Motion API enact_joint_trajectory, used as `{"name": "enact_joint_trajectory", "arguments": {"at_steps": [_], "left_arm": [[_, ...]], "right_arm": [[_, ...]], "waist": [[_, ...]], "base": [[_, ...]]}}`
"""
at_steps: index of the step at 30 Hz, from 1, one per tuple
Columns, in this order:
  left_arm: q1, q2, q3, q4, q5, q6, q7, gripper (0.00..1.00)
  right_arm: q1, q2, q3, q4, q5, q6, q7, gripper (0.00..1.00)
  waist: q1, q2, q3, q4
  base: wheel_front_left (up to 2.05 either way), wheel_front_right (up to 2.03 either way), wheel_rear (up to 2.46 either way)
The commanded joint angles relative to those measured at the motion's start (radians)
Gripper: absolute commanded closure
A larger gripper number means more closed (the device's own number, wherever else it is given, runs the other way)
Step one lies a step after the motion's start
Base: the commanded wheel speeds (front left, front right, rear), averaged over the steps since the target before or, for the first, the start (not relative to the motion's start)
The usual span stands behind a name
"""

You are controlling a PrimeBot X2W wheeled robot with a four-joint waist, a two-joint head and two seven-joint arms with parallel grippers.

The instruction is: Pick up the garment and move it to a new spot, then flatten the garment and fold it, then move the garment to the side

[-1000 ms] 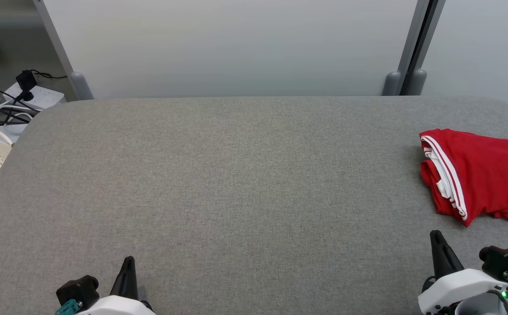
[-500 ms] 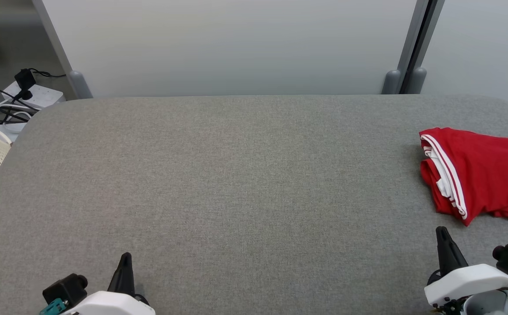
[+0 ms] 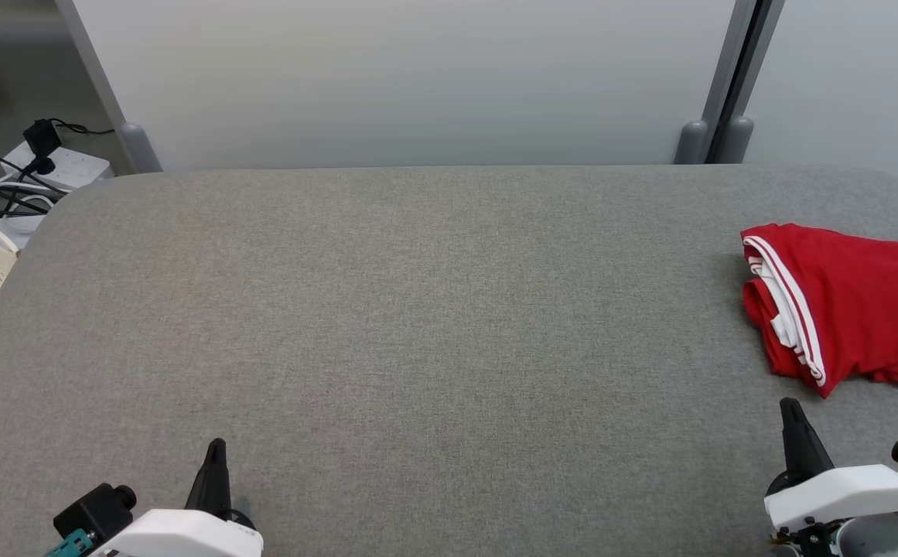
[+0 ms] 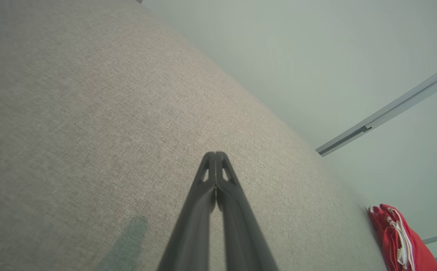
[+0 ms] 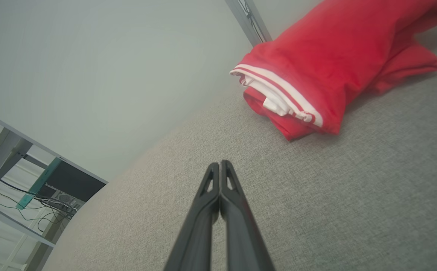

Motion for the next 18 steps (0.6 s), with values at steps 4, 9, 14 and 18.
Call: {"name": "enact_joint_trajectory", "arguments": {"at_steps": [4, 9, 14, 18], "left_arm": [[-0.043, 0.014, 0.023, -0.043, -0.066, -0.013, 0.014, 1.00], [-0.043, 0.016, 0.028, -0.055, -0.124, -0.018, 0.028, 1.00], [-0.044, 0.017, 0.033, -0.067, -0.181, -0.023, 0.043, 1.00], [-0.044, 0.018, 0.037, -0.077, -0.227, -0.027, 0.055, 1.00]], "right_arm": [[-0.018, -0.007, 0.001, -0.045, 0.067, 0.000, 0.019, 1.00], [-0.015, -0.006, -0.004, -0.058, 0.126, 0.000, 0.033, 1.00], [-0.012, -0.005, -0.009, -0.070, 0.184, 0.000, 0.048, 1.00], [-0.009, -0.004, -0.013, -0.081, 0.231, 0.000, 0.059, 1.00]], "waist": [[-0.0001, 0.0000, 0.001, 0.000], [-0.0001, 0.0000, 0.003, -0.001], [-0.0001, 0.0000, 0.004, -0.002], [-0.0001, 0.0000, 0.006, -0.002]], "base": [[0.00, 0.00, 0.00], [0.00, 0.00, 0.00], [0.00, 0.00, 0.00], [0.00, 0.00, 0.00]]}}
